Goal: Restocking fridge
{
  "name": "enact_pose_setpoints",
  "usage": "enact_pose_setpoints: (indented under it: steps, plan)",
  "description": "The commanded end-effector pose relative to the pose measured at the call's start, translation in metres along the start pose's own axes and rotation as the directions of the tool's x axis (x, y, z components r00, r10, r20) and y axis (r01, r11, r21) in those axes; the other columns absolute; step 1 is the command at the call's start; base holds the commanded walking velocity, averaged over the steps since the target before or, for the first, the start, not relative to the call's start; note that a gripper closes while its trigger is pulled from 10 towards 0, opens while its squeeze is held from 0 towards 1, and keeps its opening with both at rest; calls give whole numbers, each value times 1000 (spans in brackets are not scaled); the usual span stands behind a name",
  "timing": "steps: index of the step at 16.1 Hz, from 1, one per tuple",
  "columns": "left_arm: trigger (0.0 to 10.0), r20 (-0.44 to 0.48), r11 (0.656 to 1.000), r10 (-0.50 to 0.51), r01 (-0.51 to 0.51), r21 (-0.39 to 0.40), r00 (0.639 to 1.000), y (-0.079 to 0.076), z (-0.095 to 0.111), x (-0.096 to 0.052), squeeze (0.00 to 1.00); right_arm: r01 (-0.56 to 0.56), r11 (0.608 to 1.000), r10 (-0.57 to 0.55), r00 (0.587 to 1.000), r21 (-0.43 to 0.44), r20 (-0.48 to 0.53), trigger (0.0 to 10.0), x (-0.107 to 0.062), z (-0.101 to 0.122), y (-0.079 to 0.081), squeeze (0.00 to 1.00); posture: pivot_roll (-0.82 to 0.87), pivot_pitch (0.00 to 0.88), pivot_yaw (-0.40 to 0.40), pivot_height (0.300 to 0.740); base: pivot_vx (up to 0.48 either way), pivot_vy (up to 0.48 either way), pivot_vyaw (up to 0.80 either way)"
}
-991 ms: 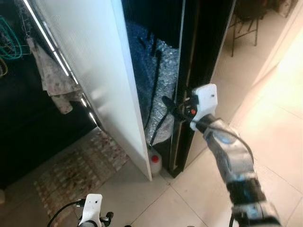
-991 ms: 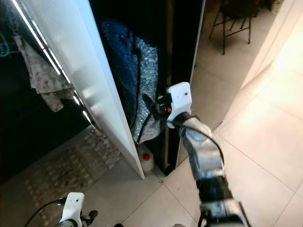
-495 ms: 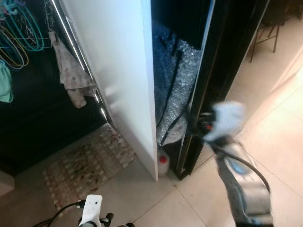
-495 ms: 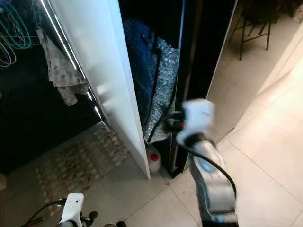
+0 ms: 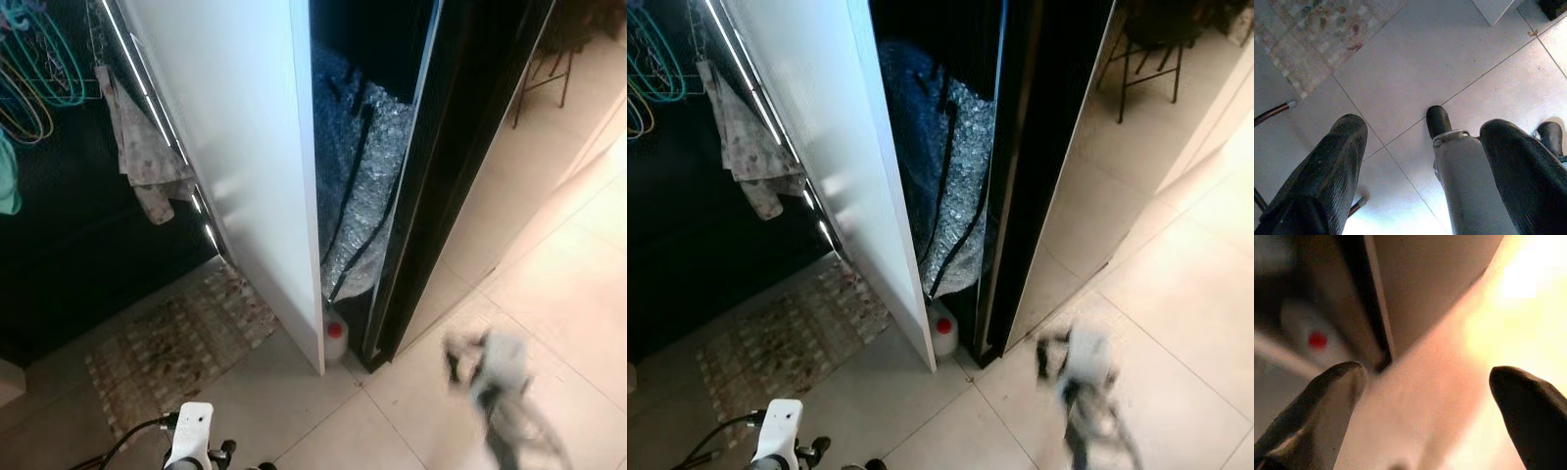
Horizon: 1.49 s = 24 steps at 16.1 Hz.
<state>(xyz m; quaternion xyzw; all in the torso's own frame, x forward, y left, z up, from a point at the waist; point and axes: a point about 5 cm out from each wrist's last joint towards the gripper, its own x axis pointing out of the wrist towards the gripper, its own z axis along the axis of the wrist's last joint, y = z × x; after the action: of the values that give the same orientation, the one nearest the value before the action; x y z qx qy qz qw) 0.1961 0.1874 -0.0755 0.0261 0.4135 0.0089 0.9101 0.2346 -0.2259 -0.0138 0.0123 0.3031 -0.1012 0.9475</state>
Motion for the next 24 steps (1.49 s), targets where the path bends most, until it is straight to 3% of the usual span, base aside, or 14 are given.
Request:
enact_pose_setpoints:
  steps: [1,3,5,6,7,8,10,18,24]
  plan:
    - [10000,-20,1000,11,-11,17,1000,4,-7,-2,0,-29,999,29,997,-13,-66,10000,2,-20,5,0,-137,155,85,740,0,0,0]
    - [10000,-19,1000,8,-8,22,1000,4,-6,-2,0,-102,994,94,977,-33,-189,10000,-2,-59,7,0,-133,163,89,740,0,0,0]
    - [10000,-25,1000,5,-4,31,1000,5,-6,-2,0,-62,997,48,949,-37,-310,10000,-10,-85,0,0,-136,165,94,740,0,0,0]
    - [10000,-30,999,3,-2,32,1000,5,-7,-2,0,-32,995,-9,906,-90,-423,10000,-22,-110,-6,0,-92,164,91,740,0,0,0]
    - [10000,-31,1000,4,-3,26,1000,5,-7,-2,0,-31,997,-2,906,-70,-424,10000,-24,-115,-2,0,-101,167,94,740,0,0,0]
    - [10000,-34,1000,3,-2,27,999,5,-8,-2,0,-31,999,13,910,-37,-414,10000,-24,-115,2,0,-104,167,96,740,0,0,0]
    - [10000,-51,999,-10,13,43,999,5,-11,-3,0,-78,994,43,916,-73,-398,10000,-24,-116,8,0,-116,155,99,740,0,0,316]
    - [10000,-75,999,-26,28,37,997,0,-20,-5,0,-100,990,49,913,-105,-405,10000,-26,-121,15,0,-121,98,88,740,0,0,789]
    - [10000,-76,999,-26,29,36,997,2,-20,-5,0,-99,987,34,897,-126,-440,10000,-32,-130,9,0,-118,105,85,740,0,0,796]
